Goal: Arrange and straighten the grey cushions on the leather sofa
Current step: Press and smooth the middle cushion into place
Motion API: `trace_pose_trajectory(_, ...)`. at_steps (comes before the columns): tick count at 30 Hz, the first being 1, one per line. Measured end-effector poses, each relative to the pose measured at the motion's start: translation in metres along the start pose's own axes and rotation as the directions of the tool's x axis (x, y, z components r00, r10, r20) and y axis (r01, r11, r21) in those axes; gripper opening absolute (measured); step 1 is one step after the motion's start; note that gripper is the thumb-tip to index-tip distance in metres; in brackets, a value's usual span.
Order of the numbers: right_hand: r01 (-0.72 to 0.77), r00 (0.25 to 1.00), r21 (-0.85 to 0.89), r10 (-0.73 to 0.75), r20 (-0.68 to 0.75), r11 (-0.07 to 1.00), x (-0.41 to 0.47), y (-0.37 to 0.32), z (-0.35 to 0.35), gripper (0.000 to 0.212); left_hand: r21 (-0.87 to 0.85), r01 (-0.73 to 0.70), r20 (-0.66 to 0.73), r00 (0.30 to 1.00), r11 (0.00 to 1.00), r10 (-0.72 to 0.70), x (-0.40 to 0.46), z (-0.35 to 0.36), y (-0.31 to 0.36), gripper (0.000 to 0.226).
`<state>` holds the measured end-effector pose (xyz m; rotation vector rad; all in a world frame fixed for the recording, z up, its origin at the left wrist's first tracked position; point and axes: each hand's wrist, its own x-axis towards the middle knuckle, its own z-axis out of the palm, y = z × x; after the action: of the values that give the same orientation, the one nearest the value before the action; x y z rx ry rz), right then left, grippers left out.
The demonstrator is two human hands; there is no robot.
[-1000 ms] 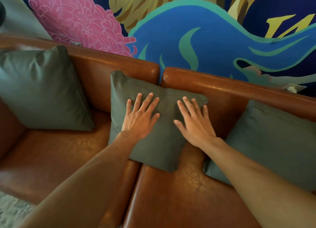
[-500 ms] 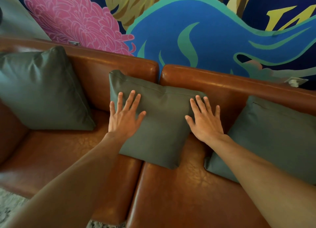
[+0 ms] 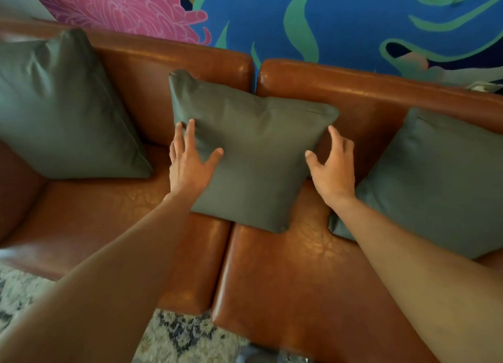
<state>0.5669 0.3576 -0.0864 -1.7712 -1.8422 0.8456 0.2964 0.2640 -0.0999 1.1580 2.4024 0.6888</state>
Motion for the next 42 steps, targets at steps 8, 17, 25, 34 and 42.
trace_pose_trajectory(8,-0.362,0.854,0.115,0.279,0.439,0.925,-0.028,0.069,0.064,0.134,-0.168,0.326,0.245,0.928,0.93,-0.281,-0.028,0.037,-0.078,0.126)
trace_pose_trajectory(17,-0.53,0.808,0.472,0.25,0.534,0.704,-0.021,0.036,0.086,0.083,-0.382,0.371,0.329,0.911,0.847,-0.251,0.007,0.041,-0.082,0.136)
trace_pose_trajectory(25,-0.456,0.865,0.561,0.197,0.46,0.691,-0.016,0.028,0.08,0.087,-0.485,0.325,0.282,0.937,0.812,-0.207,0.015,0.029,-0.076,0.125)
trace_pose_trajectory(34,-0.499,0.792,0.292,0.292,0.537,0.816,0.0,0.041,0.075,0.104,-0.246,0.285,0.316,0.927,0.926,-0.202,0.015,0.044,-0.073,0.138)
trace_pose_trajectory(42,-0.525,0.618,-0.101,0.46,0.637,0.845,-0.004,0.014,0.053,0.091,0.178,0.307,0.321,0.88,0.935,-0.35,0.013,0.037,-0.054,0.133)
